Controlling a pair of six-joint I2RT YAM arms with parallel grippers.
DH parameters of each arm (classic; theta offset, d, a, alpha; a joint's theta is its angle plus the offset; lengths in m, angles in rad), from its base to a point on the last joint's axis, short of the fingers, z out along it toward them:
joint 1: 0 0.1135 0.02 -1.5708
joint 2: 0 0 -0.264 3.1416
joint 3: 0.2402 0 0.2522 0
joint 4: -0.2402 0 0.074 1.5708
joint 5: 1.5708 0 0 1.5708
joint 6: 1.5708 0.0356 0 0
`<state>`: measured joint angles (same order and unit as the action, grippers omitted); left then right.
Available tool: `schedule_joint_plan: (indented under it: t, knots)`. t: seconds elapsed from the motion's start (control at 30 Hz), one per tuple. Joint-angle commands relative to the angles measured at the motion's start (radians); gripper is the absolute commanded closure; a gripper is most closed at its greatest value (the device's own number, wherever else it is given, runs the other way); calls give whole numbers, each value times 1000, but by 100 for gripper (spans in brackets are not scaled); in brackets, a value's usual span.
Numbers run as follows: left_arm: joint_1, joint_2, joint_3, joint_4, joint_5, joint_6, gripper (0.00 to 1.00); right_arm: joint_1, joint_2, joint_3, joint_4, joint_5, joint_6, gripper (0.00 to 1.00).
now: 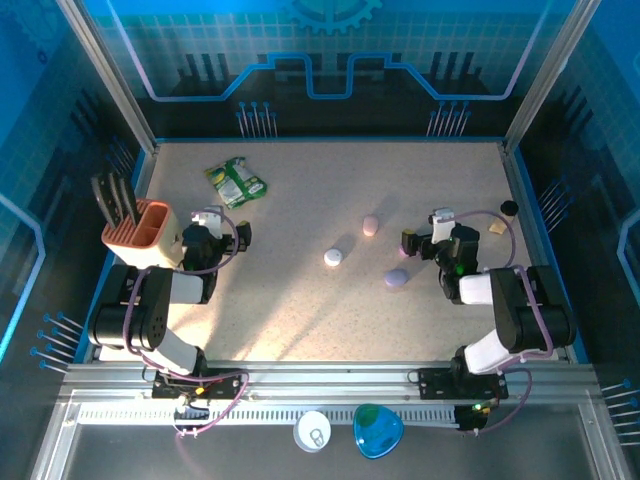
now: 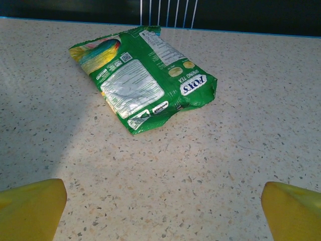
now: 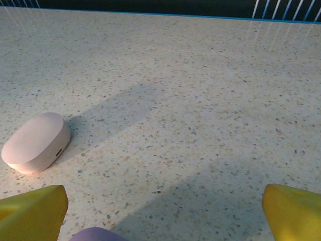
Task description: Insert the wireless bluetooth earbuds into the charging case
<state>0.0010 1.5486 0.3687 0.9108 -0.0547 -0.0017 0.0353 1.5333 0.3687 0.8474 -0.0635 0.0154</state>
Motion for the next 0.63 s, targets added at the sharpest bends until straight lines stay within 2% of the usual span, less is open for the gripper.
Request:
schedule_joint_plan:
  t: [0.0,0.6]
  knots:
    - [7,4,16,10,25,0,1,10,8,25,53,31,-37,0]
    - [7,4,18,10,26,0,1,12,7,26,47,58,-34,0]
